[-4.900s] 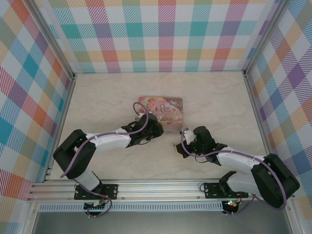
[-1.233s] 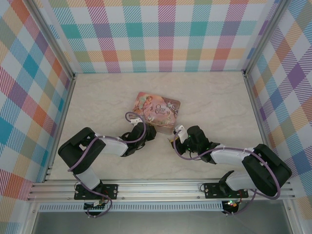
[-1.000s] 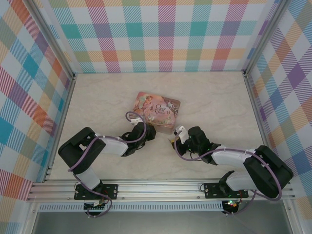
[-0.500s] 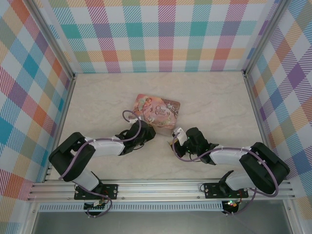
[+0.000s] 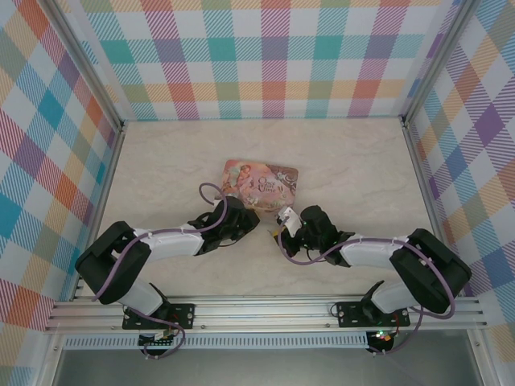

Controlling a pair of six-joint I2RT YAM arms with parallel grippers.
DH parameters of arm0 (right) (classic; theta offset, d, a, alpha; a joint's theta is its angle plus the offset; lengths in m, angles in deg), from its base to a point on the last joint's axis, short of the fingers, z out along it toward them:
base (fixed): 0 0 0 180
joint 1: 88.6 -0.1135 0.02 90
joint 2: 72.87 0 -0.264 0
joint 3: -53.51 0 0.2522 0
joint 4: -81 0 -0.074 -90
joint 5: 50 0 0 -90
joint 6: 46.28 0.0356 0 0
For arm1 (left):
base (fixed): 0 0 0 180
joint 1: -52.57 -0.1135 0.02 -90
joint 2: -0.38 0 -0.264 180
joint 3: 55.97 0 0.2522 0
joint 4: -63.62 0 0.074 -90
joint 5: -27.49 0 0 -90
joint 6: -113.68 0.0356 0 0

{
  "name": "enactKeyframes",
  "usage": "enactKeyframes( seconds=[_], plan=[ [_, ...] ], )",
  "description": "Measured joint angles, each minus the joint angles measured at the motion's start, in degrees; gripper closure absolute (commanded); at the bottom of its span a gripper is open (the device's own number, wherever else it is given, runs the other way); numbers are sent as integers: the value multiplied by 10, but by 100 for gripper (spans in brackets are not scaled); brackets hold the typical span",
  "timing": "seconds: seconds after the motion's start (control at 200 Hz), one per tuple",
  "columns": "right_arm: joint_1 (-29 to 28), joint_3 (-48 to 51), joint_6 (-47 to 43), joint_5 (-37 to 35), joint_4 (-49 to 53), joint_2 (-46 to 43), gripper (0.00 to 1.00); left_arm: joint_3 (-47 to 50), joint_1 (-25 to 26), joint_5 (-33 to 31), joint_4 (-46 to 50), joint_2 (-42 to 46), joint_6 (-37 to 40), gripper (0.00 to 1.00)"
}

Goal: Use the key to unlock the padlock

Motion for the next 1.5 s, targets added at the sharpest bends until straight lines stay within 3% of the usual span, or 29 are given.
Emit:
enactKeyframes(
  seconds=[0.545, 1.5],
  plan=[
    [-7, -31, -43, -6, 13, 26, 97, -20, -5, 53, 42, 14, -15, 83],
    [-15, -42, -23, -46, -63, 90, 97, -21, -5, 58, 42, 14, -29, 84]
  ],
)
